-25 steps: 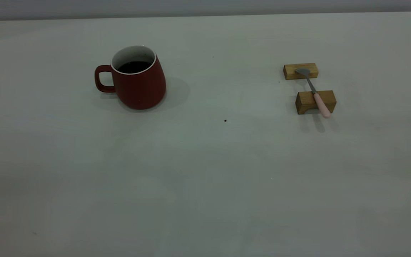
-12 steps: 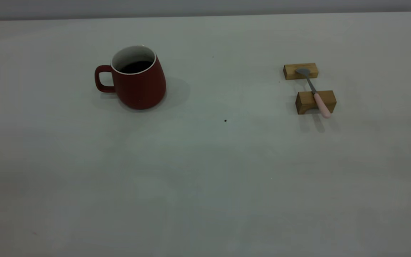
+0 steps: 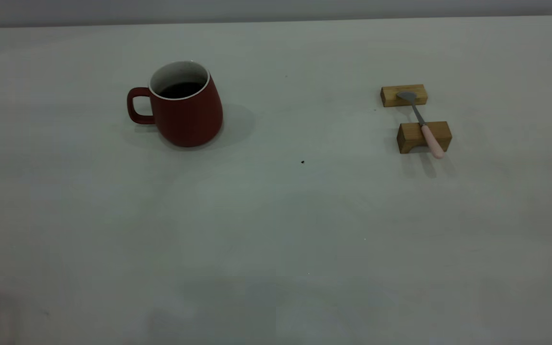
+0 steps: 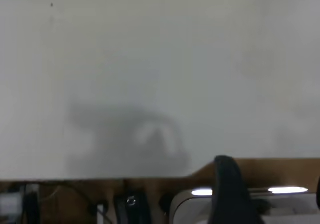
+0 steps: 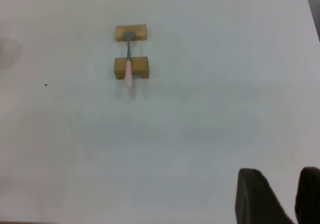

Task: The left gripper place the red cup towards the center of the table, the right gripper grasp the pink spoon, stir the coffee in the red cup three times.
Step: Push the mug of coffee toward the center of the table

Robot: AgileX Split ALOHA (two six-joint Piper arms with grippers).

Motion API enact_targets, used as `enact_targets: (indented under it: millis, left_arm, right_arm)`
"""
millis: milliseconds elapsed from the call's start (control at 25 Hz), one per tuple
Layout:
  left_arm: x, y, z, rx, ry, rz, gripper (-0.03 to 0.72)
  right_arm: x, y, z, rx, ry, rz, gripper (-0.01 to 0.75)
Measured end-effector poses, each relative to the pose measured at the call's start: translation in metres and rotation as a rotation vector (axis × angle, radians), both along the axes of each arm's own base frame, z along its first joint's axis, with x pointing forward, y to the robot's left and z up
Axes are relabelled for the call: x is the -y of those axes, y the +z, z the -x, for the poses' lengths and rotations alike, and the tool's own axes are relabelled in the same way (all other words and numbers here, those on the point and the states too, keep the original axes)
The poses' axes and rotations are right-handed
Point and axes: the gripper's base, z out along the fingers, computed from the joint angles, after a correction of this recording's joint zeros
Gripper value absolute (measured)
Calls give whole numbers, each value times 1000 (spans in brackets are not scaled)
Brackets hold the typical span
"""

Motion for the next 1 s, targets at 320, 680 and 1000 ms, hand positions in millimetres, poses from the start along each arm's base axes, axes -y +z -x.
enact_targets:
  millis: [320, 680, 1000]
  left_arm:
    - [-5, -28, -116, -127, -157, -69, 482]
    - [0, -95, -242, -190, -611, -135, 482]
    - [28, -149, -301, -168, -1067, -87, 482]
  right_arm:
    - [0, 0, 0, 0, 0, 0, 237]
    - [0, 0, 0, 0, 0, 0, 237]
    - [0, 0, 0, 0, 0, 0, 237]
